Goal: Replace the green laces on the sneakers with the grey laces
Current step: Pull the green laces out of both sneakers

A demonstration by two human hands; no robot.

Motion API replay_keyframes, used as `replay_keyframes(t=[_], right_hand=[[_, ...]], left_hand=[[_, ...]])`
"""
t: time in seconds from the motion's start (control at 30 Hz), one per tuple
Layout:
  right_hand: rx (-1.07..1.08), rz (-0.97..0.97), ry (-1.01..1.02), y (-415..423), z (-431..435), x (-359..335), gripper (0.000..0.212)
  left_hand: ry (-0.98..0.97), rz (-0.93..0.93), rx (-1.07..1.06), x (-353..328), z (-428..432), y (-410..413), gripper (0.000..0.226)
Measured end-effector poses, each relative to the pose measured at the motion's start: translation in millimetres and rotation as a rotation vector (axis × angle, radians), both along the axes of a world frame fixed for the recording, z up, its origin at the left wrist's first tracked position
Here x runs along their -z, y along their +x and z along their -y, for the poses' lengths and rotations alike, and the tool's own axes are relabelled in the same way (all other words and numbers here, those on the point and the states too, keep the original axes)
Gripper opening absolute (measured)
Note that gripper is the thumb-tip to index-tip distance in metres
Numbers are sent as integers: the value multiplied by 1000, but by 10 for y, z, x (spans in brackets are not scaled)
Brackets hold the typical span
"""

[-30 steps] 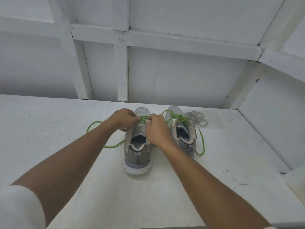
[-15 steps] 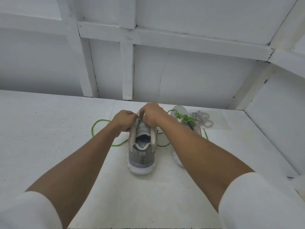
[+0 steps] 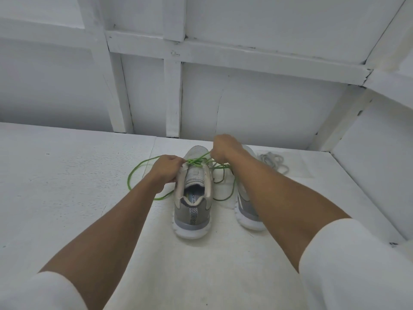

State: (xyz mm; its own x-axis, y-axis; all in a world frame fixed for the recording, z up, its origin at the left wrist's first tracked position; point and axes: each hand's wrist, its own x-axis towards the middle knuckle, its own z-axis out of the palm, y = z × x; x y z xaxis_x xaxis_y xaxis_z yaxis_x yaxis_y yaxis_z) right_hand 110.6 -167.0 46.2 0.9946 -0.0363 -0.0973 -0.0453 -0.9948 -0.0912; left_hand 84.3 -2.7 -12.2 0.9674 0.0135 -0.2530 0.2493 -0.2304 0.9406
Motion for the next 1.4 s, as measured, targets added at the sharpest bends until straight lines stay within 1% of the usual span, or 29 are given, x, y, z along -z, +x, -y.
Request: replay_keyframes(t=[0.1,0.13,0.23,0.3,0.4,0.53,0.6,0.7,0.73,0.83,0.9,0.97,1.03,1.17,1.2,1.27,1.33,1.4], right_hand=[[-78,-60,144,-5,-79,68,40],[-119,-85,154,-12,-135,88,40],[-159,-114,92,-20,-272,155,23],[-145,-85,55,-12,-296,158,22],[-110,-5,24,-3,-211,59,25],[72,185,-20,10,40,-100,30],[109,206,30,8,104,-115,32],[-3,94,189,-1,11,-80,46],[-55,43,205,-8,-54,-57,46],[-140,-97,150,-46,-237,39,28],[-142,-145,64,-49,-313,120,24],[-135,-112,22,-26,-330,171,23],[-106,-35,43,10,-267,132,23],[62,233,52,54,25,-108,30],[100,274,51,65,96,-158,31],[116,278,72,76,176,-201,32],[69,207,131,70,140,-188,36],[-25,105,167,47,24,-116,37]], left_hand=[[-1,-2,0,-7,8,-4,24],[2,1,2,-9,8,-6,25],[1,5,5,-8,5,-12,26],[-9,-1,0,1,-3,-8,26],[-16,-7,-4,15,-6,1,26],[-16,-7,-8,33,-4,14,25],[-15,-9,-6,38,-5,18,24],[-16,-10,-13,44,0,24,25],[-16,-10,-14,45,-2,26,25],[-8,-8,-11,60,-13,41,26],[1,-7,-8,67,-21,46,27],[-5,-12,-11,71,-20,52,28],[-22,-14,-10,68,-14,53,28],[-42,-23,-9,63,5,47,27],[-47,-26,-10,65,4,45,27],[-53,-31,-12,75,3,46,28],[-49,-30,-14,75,3,45,27],[-45,-25,-11,75,2,48,25]])
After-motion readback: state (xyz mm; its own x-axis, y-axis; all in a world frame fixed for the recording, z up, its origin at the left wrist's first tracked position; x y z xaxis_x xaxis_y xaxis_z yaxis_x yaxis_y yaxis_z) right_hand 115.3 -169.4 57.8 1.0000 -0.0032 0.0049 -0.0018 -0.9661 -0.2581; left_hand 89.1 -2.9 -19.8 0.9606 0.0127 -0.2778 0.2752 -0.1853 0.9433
